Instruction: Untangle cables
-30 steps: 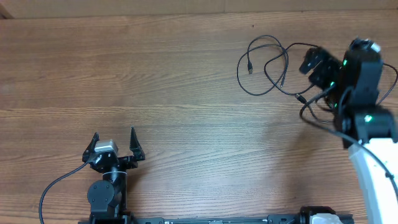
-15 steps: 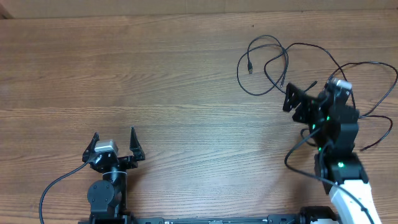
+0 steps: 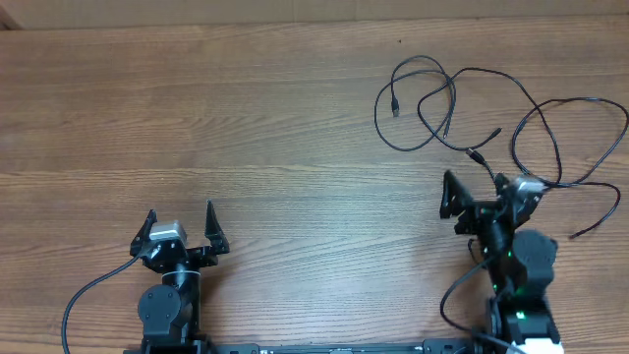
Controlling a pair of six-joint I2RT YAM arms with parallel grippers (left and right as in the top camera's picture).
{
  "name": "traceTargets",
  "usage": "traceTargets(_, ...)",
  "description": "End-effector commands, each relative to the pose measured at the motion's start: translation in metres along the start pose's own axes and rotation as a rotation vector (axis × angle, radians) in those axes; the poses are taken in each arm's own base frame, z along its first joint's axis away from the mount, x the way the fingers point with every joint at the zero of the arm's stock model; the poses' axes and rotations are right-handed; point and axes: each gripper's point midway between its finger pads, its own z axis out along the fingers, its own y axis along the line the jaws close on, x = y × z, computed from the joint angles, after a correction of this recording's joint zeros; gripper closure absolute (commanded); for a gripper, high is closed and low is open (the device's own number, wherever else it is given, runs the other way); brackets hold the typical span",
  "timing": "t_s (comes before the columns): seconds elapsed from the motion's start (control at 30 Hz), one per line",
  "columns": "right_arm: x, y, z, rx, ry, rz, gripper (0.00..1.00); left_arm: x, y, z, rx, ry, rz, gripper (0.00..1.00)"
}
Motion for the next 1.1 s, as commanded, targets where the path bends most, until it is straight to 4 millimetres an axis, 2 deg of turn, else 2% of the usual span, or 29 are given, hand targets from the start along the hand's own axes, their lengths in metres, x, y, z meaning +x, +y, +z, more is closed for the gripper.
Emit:
traceTargets(0.0,0.005,0.011,-0.006,-0.066,-0.02,-0.104,0.0,0.0,0.001,0.0,0.0,-0.006,0.014,0.01)
traceTargets(0.27,0.014,0.012,-0.022,-0.091,-0.072,-0.132,0.0,0.0,0.001,0.0,0.0,-0.006,0.014,0.01)
traceTargets(0.47,0.005,0.016,-0.032,-0.094,-0.126,-0.268,0.0,0.0,0.001,0.0,0.0,-0.006,0.014,0.0)
traceTargets(0.57,0.008,0.016,-0.038,-0.094,-0.124,-0.274,0.0,0.0,0.001,0.0,0.0,-0.006,0.014,0.0)
traceTargets(0.67,-0.003,0.019,-0.045,-0.1,-0.179,-0.282,0.0,0.0,0.001,0.0,0.0,-0.006,0.014,0.0)
traceTargets(1.07,0.001,0.017,-0.044,-0.089,-0.162,-0.278,0.0,-0.001,0.001,0.0,0.0,-0.007,0.014,0.0)
